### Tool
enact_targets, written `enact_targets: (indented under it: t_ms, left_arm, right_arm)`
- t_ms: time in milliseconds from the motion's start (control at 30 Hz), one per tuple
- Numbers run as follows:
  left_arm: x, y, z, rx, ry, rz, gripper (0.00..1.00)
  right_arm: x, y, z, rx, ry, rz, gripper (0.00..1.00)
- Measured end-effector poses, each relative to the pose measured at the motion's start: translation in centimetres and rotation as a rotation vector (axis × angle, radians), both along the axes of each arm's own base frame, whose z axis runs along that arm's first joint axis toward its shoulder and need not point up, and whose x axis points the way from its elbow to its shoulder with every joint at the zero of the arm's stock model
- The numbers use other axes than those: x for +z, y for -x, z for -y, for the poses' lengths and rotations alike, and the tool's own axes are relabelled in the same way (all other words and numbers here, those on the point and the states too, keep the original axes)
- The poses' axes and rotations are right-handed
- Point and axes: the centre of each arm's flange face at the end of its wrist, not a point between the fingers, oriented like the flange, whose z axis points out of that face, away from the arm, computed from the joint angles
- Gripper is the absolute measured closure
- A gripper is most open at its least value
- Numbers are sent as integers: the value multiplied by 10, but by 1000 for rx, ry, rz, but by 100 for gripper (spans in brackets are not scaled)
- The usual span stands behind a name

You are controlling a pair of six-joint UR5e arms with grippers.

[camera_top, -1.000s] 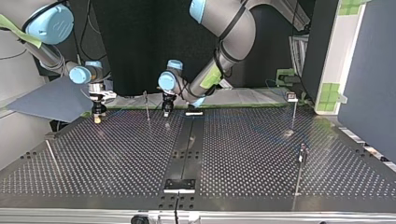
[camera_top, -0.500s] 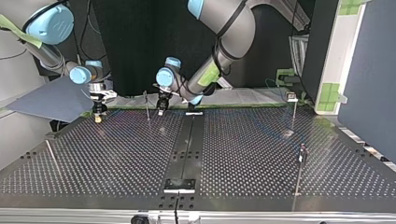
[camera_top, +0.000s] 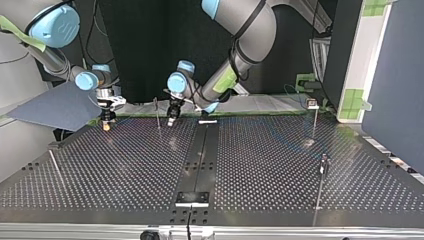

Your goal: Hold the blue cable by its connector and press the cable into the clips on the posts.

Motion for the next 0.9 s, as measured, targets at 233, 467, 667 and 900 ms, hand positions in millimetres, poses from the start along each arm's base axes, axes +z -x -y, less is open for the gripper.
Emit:
enact_targets:
  t_ms: [233, 467, 667, 900]
  left_arm:
    - [-15, 13, -10, 29, -114, -45, 1]
    - [-30, 36, -8, -40, -212, -99, 1]
    - [-40, 52, -8, -74, -255, -141, 1]
    - [-41, 63, 0, -94, -263, -145, 1]
  right_arm:
    - [-1, -1, -1, -7, -11, -1, 100]
    - [-2, -3, -3, -11, -21, -5, 100]
    - [-3, -5, -4, -12, -25, -10, 100]
    - [-3, -6, -4, -10, -26, -10, 100]
